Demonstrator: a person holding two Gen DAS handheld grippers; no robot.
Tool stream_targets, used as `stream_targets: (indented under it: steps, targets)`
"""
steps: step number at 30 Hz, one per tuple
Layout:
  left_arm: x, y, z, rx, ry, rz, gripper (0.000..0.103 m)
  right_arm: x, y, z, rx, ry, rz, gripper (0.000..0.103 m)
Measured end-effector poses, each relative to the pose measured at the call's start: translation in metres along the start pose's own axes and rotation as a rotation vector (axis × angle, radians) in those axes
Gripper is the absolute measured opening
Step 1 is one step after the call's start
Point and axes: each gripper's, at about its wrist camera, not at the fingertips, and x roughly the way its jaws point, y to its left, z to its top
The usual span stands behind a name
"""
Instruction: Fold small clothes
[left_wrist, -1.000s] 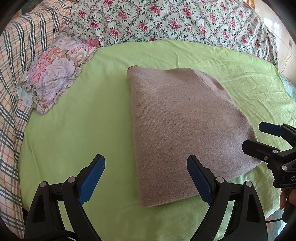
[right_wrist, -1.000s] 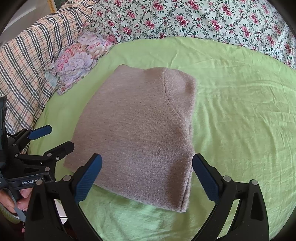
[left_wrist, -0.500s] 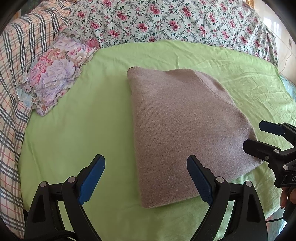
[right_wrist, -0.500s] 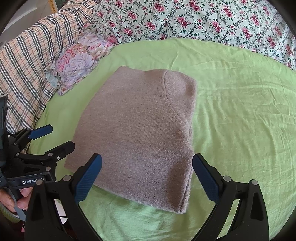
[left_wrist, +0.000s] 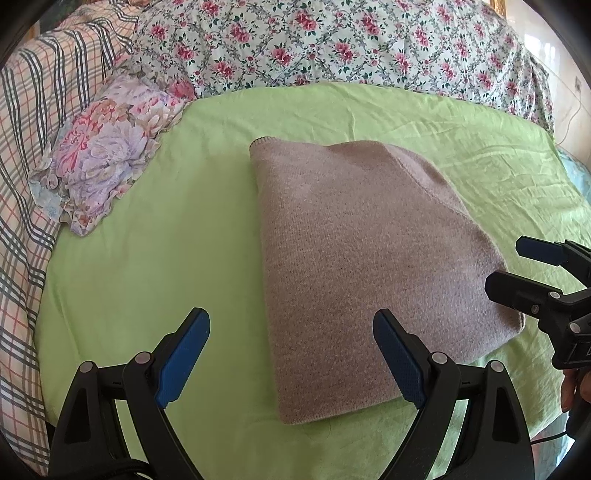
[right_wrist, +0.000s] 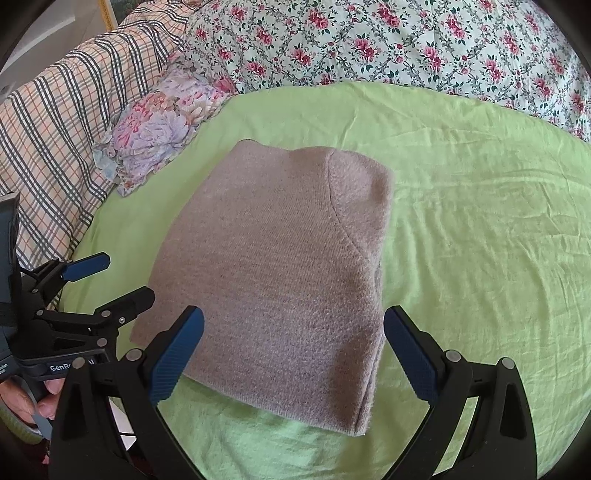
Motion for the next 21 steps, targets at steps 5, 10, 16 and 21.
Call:
stream_targets:
  steps: [5,10,16,21]
  targets:
    - [0.0016,-0.0002,0.0018,0.0,-0.009,0.002,0.091,0.0027,0.0007,-0.0005,0.008,0.001,0.005,0.098]
    - [0.0033,-0.0003,0.0042,-0.003,-0.008,0.001,0.091,0.0043,0.0018,-0.0004,0.012,0.001,0.004,0.098]
    - [0.0043,-0.0002,0.0051,-0.012,-0.005,0.001,0.091,0.0045,0.0021,0.0,0.014,0.002,0.005,0.098]
    - [0.0033,-0.0005,0.0054,-0.013,-0.006,0.003,0.091,0.0045,0.0055,0.0019,0.014,-0.002,0.004,0.098]
